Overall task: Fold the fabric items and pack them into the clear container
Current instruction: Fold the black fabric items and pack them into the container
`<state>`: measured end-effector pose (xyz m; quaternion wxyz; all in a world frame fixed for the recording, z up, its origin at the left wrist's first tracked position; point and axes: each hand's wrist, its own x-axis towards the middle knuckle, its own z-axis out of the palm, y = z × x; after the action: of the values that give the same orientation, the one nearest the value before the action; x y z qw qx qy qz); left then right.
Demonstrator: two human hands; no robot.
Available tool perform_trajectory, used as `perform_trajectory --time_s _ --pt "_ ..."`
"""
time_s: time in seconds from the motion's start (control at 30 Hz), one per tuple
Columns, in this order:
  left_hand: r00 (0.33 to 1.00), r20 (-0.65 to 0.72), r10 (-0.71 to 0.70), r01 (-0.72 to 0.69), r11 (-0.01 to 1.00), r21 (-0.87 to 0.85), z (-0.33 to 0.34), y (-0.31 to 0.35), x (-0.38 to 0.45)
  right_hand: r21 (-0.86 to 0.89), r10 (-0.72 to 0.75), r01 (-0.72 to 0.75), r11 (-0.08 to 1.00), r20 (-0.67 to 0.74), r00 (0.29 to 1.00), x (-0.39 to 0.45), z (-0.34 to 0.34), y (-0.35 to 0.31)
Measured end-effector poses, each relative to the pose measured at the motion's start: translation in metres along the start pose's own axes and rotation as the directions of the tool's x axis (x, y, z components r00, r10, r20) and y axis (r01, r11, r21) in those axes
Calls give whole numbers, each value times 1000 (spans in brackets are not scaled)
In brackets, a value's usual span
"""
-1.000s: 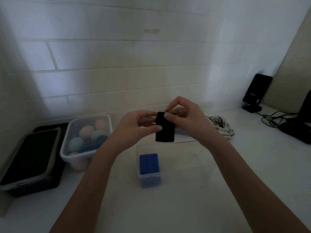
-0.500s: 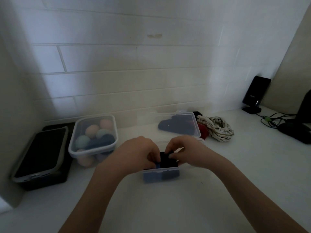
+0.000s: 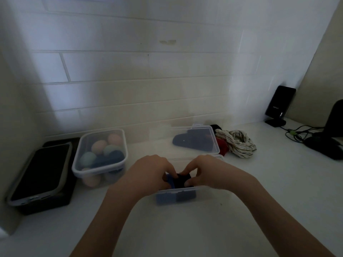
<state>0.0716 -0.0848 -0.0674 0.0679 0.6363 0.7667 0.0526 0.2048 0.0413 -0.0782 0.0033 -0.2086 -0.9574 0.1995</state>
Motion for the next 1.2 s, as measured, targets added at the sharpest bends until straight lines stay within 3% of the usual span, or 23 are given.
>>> perform_trajectory --time_s 0.3,0.53,0.8,0.93,1.0,1.07,1.1,1.13,1.2 --pt "1000 13 15 -15 1000 -15 -1 -1 -1 -69 -46 57 996 144 989 0 -6 -4" --pt "1000 -3 5 -5 1000 1 0 0 -1 -93 -12 20 995 86 996 1 -5 -5" --pt "1000 3 6 -6 999 -34 -1 2 -4 -128 1 16 992 130 991 1 -6 -4" --pt "1000 -6 16 -16 999 -45 0 0 -4 -77 -6 16 997 122 992 1 -6 -1" --pt "1000 -3 18 -18 997 -77 1 -3 -3 66 -1 -8 998 129 992 0 -9 0" --pt "1000 -5 21 -21 990 -138 2 -7 -2 257 9 -18 966 33 999 -3 -17 3" --pt "1000 -15 26 -29 984 -176 3 -9 -1 338 23 17 941 -114 993 -4 -23 5" --pt "999 -32 38 -44 975 -218 4 -12 -1 398 57 72 915 -303 951 -4 -29 11" --pt "993 -95 64 -90 952 -294 5 -16 -3 437 185 152 887 -637 749 -1 -41 29"
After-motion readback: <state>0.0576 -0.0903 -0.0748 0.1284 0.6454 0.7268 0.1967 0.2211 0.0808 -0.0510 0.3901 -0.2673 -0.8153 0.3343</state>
